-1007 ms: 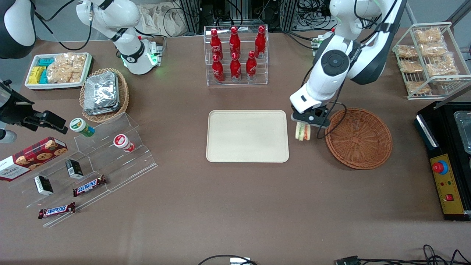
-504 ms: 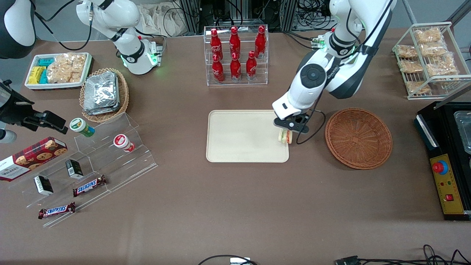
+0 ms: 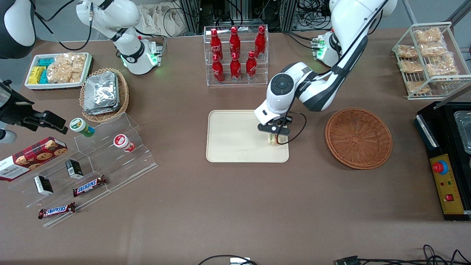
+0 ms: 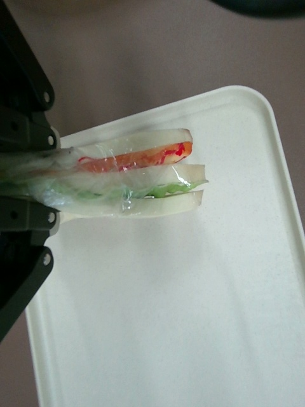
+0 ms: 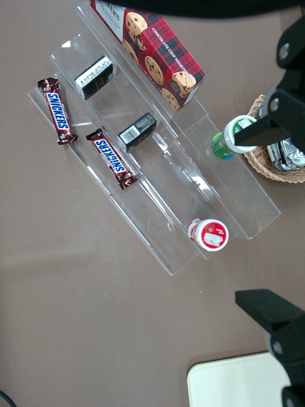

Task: Place sandwich from basket to tray
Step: 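Carry the sandwich over the cream tray and lower it onto it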

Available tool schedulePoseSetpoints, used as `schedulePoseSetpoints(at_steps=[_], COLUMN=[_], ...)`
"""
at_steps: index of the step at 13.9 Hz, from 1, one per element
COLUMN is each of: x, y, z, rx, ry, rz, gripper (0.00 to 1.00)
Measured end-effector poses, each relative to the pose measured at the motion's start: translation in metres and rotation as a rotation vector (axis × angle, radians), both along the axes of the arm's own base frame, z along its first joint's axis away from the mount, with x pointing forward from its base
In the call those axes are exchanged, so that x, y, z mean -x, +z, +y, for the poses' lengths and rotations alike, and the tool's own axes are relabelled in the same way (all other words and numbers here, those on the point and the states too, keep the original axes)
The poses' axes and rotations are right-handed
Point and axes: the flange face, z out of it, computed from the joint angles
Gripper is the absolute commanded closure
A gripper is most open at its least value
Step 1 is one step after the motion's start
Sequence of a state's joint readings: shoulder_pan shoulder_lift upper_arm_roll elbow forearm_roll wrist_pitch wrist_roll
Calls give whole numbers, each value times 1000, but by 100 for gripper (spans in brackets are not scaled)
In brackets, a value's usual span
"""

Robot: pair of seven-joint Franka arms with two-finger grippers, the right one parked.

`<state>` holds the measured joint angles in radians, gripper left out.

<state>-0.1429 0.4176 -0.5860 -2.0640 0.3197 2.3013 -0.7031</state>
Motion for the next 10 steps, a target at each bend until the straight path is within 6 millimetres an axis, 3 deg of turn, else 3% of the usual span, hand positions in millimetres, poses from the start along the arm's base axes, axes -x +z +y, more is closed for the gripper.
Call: schedulePoseSetpoints(at_steps=[5,6,7,8,9,10], x=[1,1,2,3,5,6], y=[-37,-39,-40,-41,-41,-41], z=[-10,-10,-10,-11,-13,-15], rx=[-36,-36,-37,-37,-38,-40], ry=[4,4,3,0,1,0], rz=[11,14,15,16,16,13], gripper=[98,91,65,28,4,0])
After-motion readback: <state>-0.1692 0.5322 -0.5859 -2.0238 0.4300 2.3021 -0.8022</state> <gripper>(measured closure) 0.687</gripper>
